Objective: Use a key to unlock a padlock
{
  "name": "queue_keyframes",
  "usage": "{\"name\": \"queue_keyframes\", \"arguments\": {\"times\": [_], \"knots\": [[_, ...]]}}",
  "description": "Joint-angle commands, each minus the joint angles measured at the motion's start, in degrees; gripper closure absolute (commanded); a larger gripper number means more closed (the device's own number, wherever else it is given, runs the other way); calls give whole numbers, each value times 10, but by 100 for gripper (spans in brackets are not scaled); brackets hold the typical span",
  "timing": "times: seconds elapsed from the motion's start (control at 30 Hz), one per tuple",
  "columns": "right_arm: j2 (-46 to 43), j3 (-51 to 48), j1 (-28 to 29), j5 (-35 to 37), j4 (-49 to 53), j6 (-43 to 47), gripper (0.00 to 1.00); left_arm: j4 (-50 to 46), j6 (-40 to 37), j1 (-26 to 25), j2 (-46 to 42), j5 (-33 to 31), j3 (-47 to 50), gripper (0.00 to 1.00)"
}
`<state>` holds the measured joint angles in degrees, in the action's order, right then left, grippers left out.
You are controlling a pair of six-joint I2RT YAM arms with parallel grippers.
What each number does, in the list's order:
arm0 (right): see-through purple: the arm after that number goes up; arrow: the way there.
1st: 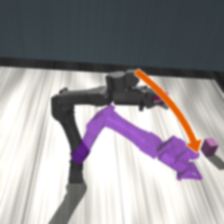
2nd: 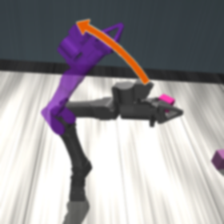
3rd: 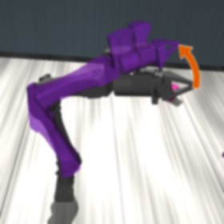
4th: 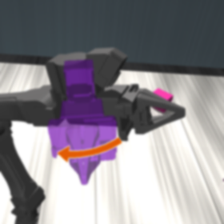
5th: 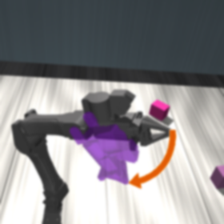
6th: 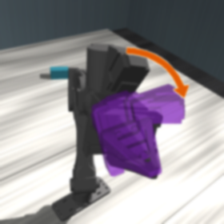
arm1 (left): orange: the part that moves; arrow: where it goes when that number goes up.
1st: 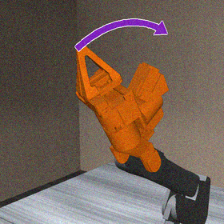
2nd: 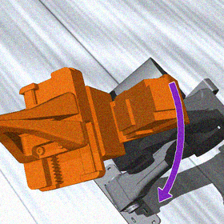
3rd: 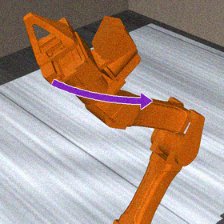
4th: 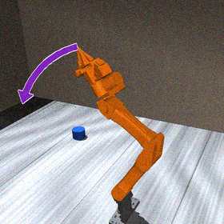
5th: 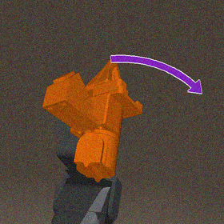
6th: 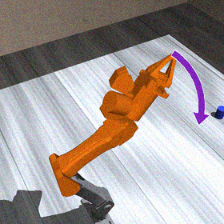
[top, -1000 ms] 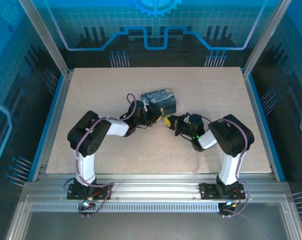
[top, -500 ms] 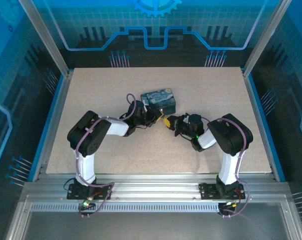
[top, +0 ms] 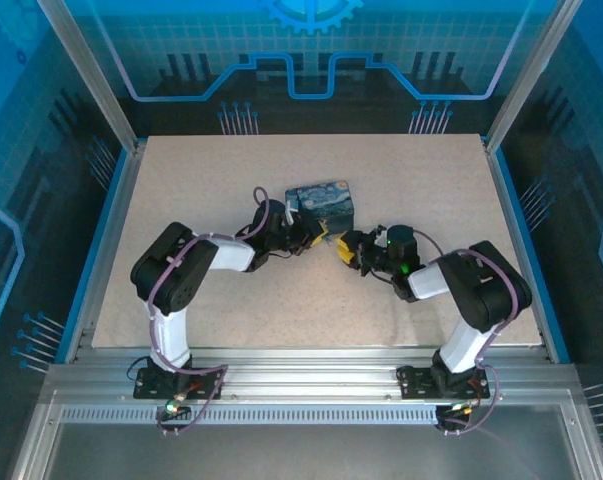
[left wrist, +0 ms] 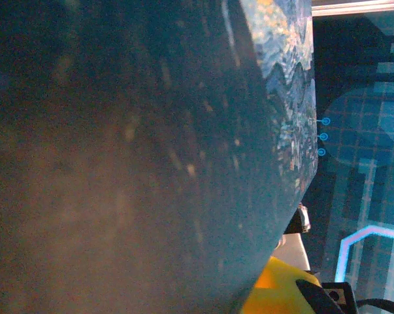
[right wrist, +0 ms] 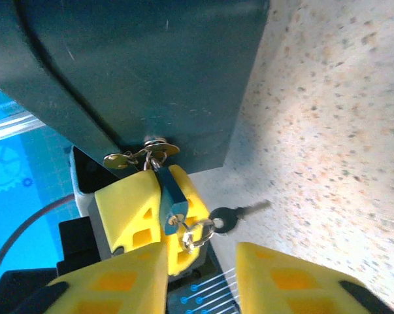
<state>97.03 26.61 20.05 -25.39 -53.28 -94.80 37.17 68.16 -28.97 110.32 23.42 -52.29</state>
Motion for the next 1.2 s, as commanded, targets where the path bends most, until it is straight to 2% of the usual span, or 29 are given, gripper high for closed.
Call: {"name": "queue_keyframes", "arguments": {"times": [0.0, 0.13, 0.23, 0.3, 0.4, 0.5, 0.63, 0.73, 0.87, 1.17], "knots": [[-47, -5, -16, -32, 104, 80, 58, -4, -18, 5, -30, 18, 0, 100], [-101, 4, -33, -41, 205, 151, 52, -9, -19, 5, -31, 17, 0, 100], [-138, 46, -38, -38, 357, 243, 53, -13, -19, 5, -32, 18, -2, 100], [-154, 83, -34, -21, 466, 313, 54, -20, -21, 5, -33, 19, -5, 100], [-161, 128, -23, 11, 576, 394, 55, -29, -25, 5, -37, 20, -7, 100], [-166, 162, -5, 59, 648, 453, 53, -35, -28, 5, -41, 20, -6, 100], [-156, 212, 24, 112, 716, 524, 51, -37, -28, 5, -43, 20, -6, 100], [-144, 235, 48, 149, 743, 561, 59, -40, -29, 5, -44, 22, -7, 100], [-137, 268, 69, 179, 753, 587, 59, -42, -29, 5, -46, 22, -7, 100], [-114, 310, 85, 198, 767, 634, 49, -48, -29, 5, -49, 26, -10, 100]]}}
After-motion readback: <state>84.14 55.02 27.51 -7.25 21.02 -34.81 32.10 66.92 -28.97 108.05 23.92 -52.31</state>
